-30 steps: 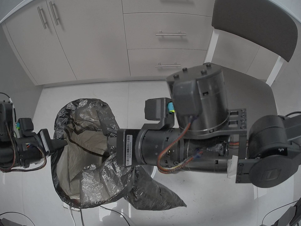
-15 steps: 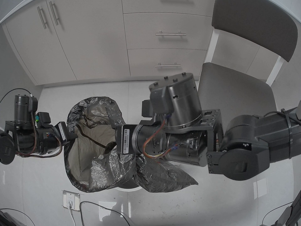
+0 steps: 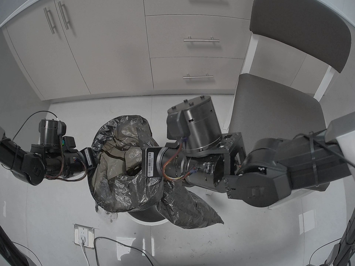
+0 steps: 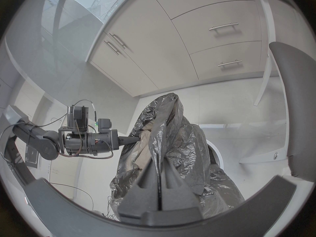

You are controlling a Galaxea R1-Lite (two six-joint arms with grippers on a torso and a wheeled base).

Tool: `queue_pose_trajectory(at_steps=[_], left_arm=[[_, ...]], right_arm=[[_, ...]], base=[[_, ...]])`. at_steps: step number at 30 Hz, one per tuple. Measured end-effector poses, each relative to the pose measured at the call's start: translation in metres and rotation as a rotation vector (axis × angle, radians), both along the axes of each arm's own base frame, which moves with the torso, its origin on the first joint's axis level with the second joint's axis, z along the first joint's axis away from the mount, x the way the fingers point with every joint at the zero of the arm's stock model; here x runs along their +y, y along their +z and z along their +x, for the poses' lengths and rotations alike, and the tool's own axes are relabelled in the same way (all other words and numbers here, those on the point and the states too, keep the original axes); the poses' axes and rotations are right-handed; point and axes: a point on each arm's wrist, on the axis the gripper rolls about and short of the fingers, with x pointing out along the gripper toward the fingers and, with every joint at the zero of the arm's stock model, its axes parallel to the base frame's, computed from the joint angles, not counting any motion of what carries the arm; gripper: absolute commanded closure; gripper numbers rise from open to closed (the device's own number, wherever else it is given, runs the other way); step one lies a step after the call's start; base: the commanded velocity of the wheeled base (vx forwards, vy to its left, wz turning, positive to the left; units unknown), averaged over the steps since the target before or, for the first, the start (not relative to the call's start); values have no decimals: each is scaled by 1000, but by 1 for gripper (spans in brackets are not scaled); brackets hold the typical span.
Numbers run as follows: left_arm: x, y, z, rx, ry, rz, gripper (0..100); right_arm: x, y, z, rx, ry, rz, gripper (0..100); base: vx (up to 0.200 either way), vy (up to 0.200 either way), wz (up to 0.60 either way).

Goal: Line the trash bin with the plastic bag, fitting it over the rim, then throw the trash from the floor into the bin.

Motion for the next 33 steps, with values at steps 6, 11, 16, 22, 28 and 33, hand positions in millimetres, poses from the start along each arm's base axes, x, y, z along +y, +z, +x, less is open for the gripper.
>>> queue_pose_trajectory(at_steps=[6, 11, 16, 22, 28, 33], left_arm=[[2, -17, 14, 39, 5, 6, 100], [3, -31, 19, 75, 5, 13, 100], [2, -45, 29, 84, 1, 19, 100], [2, -60, 44, 65, -12, 35, 100], [3, -77, 59, 75, -15, 47, 100], [5, -91, 68, 93, -11, 52, 100]], right_arm=[[5, -20, 12, 23, -19, -34, 100], [9, -34, 19, 40, -28, -55, 100], [11, -45, 26, 49, -39, -72, 100], [12, -53, 37, 37, -92, -88, 100], [17, -64, 44, 39, -113, -102, 100], [19, -74, 53, 44, -129, -111, 100]], base=[[0, 0, 0], [0, 0, 0], [0, 0, 0], [0, 0, 0], [0, 0, 0], [0, 0, 0]])
